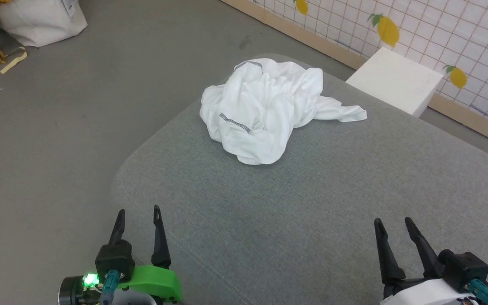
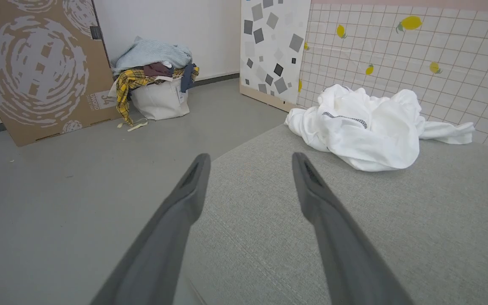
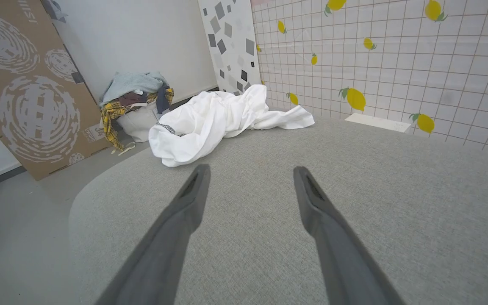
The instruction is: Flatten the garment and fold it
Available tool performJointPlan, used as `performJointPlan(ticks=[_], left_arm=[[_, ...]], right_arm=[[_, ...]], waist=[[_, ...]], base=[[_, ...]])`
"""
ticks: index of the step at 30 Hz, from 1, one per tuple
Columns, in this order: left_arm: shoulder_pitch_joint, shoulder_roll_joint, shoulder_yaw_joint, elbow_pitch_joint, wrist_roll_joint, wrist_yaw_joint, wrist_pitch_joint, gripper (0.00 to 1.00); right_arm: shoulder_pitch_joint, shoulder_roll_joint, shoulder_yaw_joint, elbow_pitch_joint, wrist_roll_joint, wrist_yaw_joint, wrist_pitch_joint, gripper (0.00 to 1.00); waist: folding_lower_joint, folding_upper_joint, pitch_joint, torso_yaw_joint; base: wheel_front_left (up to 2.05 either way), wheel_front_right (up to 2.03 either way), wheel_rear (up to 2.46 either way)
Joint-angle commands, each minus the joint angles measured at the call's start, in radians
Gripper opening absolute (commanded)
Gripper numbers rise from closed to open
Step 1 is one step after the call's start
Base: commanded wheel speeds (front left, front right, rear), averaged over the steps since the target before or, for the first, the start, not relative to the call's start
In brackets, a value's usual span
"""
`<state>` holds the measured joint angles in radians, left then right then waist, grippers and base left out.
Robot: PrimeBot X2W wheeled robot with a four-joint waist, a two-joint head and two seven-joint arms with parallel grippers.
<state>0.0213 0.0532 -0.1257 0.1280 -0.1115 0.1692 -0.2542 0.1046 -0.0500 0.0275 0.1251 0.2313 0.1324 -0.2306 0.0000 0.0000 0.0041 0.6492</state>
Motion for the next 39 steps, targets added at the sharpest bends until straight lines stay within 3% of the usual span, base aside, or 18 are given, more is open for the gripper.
performJointPlan(ticks=[1,7,12,16,21,25,31,39], left_arm=[[0.002,-0.002,0.002,-0.003,-0.004,-0.001,-0.008,1.00],[-0.075,-0.002,0.036,-0.017,-0.045,-0.038,-0.008,1.00],[-0.237,0.015,0.065,0.037,-0.128,-0.126,0.000,1.00],[-0.426,0.050,0.083,0.144,-0.216,-0.215,0.097,1.00],[-0.650,0.085,0.120,0.305,-0.352,-0.260,0.313,1.00],[-0.768,0.106,0.142,0.407,-0.445,-0.269,0.499,1.00],[-0.823,0.117,0.146,0.518,-0.511,-0.231,0.732,1.00],[-0.778,0.118,0.100,0.582,-0.491,-0.189,0.843,1.00]], right_arm=[[0.006,0.000,-0.005,-0.005,-0.002,-0.002,-0.005,1.00],[-0.011,0.000,-0.008,-0.030,-0.022,-0.002,0.015,1.00],[-0.039,0.000,-0.005,-0.069,-0.056,-0.002,0.048,1.00],[-0.068,0.000,-0.014,-0.116,-0.095,-0.002,0.084,1.00],[-0.092,0.000,-0.028,-0.174,-0.134,-0.002,0.123,1.00],[-0.101,0.000,-0.051,-0.205,-0.147,-0.002,0.137,1.00],[-0.108,0.000,-0.073,-0.228,-0.143,-0.002,0.138,1.00],[-0.112,0.000,-0.081,-0.240,-0.135,-0.002,0.132,1.00]], waist=[[0.0000,0.0000,0.007,-0.009],[0.0000,0.0000,0.042,-0.048],[0.0000,0.0000,0.112,-0.105],[0.0000,0.0000,0.197,-0.165],[0.0000,0.0000,0.308,-0.254],[0.0000,0.0000,0.375,-0.318],[0.0000,0.0000,0.439,-0.380],[0.0000,0.0000,0.481,-0.389]], base=[[0.00,0.00,0.00],[0.00,0.00,0.00],[0.00,0.00,0.00],[0.00,0.00,0.00],[0.00,0.00,0.00],[0.00,0.00,0.00],[0.00,0.00,0.00],[0.00,0.00,0.00]])
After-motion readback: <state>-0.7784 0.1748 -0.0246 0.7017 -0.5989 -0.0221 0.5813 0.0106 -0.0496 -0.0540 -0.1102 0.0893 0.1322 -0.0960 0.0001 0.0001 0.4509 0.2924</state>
